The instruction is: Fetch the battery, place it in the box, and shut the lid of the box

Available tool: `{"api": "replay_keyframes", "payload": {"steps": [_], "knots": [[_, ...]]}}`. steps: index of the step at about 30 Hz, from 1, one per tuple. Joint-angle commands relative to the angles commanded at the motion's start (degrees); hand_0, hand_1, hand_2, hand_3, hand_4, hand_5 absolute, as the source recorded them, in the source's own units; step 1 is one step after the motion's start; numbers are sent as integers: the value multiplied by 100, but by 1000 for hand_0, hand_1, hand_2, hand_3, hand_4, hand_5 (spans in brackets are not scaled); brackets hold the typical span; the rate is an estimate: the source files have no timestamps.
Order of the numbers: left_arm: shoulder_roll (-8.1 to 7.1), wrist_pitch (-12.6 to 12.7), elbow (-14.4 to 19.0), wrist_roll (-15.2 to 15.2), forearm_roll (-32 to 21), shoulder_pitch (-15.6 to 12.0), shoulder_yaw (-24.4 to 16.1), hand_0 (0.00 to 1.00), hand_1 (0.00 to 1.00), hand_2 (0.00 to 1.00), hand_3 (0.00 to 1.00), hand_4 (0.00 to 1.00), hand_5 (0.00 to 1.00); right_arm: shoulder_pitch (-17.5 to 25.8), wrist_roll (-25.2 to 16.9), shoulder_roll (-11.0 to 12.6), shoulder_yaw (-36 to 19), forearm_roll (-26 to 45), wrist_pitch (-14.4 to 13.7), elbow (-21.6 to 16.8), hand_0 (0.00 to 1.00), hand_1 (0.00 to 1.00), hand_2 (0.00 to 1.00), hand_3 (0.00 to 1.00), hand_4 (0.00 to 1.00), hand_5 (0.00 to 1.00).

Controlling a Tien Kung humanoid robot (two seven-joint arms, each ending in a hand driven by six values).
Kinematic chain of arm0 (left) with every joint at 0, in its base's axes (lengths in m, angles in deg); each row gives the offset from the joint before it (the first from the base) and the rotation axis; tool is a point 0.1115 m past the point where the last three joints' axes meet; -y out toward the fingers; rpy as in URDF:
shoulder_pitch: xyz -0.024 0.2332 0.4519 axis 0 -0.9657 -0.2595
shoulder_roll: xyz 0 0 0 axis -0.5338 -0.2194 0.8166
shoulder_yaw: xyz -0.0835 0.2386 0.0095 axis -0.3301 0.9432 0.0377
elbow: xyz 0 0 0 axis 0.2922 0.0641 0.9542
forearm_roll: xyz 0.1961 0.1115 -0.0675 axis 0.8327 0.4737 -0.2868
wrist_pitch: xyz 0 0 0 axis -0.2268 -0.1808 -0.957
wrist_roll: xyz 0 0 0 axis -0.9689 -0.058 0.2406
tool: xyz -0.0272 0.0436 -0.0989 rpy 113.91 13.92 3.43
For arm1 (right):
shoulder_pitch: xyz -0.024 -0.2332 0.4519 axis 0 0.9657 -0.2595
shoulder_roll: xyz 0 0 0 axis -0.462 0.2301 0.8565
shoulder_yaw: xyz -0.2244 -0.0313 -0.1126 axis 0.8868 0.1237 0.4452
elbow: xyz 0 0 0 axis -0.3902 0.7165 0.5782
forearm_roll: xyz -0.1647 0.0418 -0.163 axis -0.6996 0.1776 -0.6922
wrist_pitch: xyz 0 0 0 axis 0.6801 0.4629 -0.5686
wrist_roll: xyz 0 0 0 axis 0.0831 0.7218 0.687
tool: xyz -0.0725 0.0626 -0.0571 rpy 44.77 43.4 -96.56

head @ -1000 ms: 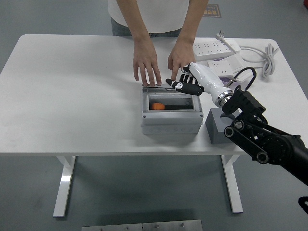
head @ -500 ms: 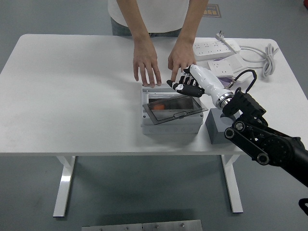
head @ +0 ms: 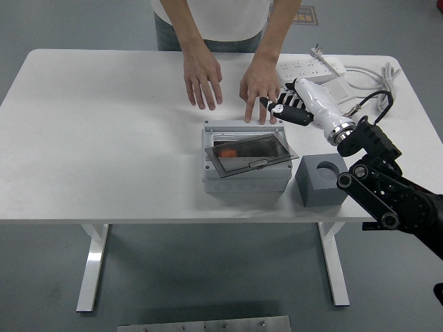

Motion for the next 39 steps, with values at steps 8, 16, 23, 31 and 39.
{"api": "replay_keyframes", "payload": {"steps": [8,16,23,31,39], "knots": [[12,-4,-4,1,-33,-37,11,632,698,573,541,500,2,337,-656,108,-956,535,-89,35,200,297,338,358,751,769],[50,-15,-11,2,-66,-70,26,632,698,573,541,500,2,869,-1667,3,-1848,1765,230,178,489,393,435,490,768,726],[67,-16,-18,18,-57,-68,24,632,698,573,541,500,2,1223,-2534,-117,-2375,3121,508,362,644,547,567,594,767,725],[82,-12,-19,25,-75,-68,31,632,698,573,541,500,2,1434,-2573,-170,-2718,4530,973,505,698,617,620,635,772,728],[94,-8,-18,23,-108,-77,44,632,698,573,541,500,2,1550,-2401,-215,-2991,5325,1232,385,795,714,724,748,944,928]]}}
